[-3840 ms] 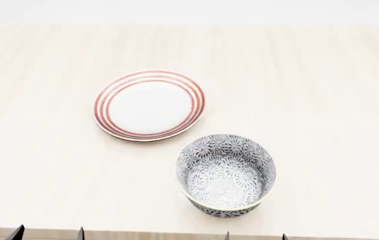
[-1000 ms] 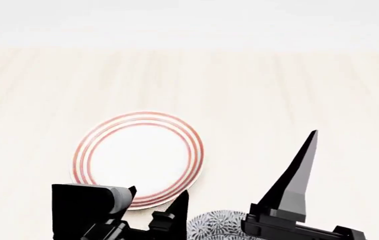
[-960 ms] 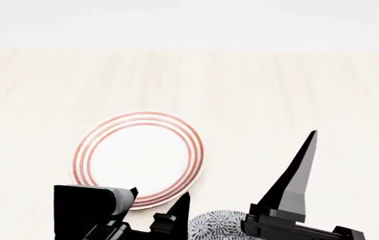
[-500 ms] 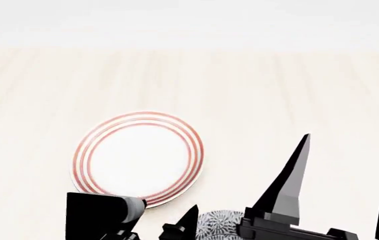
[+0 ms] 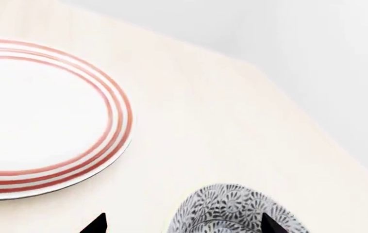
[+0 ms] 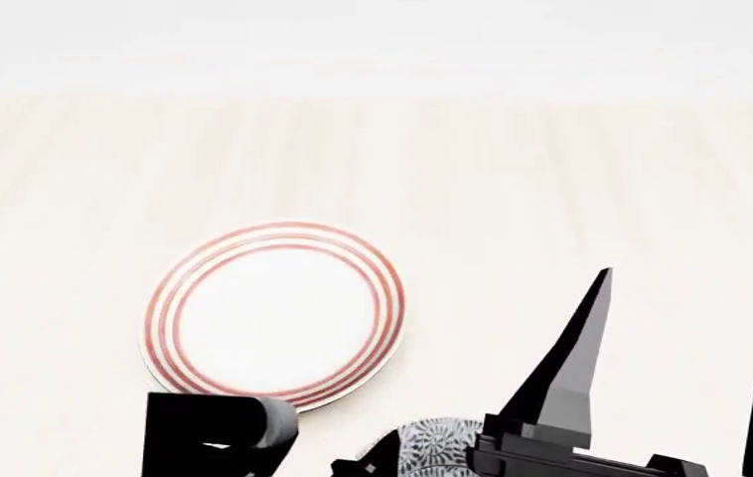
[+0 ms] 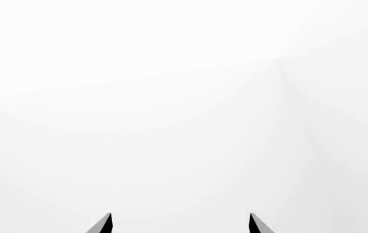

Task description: Put the bowl on the plate.

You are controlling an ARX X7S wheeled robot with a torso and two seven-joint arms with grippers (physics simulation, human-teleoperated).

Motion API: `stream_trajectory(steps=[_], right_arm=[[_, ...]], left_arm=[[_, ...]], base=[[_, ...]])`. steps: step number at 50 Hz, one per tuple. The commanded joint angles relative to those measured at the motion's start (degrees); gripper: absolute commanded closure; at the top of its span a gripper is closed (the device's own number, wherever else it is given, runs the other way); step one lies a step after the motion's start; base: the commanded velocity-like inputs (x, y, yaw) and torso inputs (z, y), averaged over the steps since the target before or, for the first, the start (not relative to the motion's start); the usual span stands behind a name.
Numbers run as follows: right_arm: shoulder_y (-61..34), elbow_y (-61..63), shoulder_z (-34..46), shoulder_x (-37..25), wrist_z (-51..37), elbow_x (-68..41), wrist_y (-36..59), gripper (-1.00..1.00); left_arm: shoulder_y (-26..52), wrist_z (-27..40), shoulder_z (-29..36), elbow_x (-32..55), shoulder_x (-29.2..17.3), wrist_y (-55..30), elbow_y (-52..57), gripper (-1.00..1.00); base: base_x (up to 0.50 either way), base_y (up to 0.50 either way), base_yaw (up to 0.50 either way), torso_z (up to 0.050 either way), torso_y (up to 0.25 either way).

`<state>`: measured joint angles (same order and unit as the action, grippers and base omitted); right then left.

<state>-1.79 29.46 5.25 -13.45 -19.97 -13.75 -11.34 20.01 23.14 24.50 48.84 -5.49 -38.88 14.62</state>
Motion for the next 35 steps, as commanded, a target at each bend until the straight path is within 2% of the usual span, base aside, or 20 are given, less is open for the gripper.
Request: stream_trajectory(steps=[1, 35], right_arm=[[0.04, 0.34, -1.1, 0.71, 0.83, 1.03, 0.09, -1.0], [-0.03, -0.29, -0.29, -0.19, -0.17, 1.15, -0.54, -1.0]], left_arm=[[0.22, 0.38, -1.15, 1.32, 0.95, -0.66, -0.87, -1.0], [0.34, 3.6, 1.29, 4.92, -0.2, -1.08, -1.65, -1.0]], base=[[0.0, 0.0, 0.0, 0.0, 0.0], [0.0, 0.0, 0.0, 0.0, 0.0]])
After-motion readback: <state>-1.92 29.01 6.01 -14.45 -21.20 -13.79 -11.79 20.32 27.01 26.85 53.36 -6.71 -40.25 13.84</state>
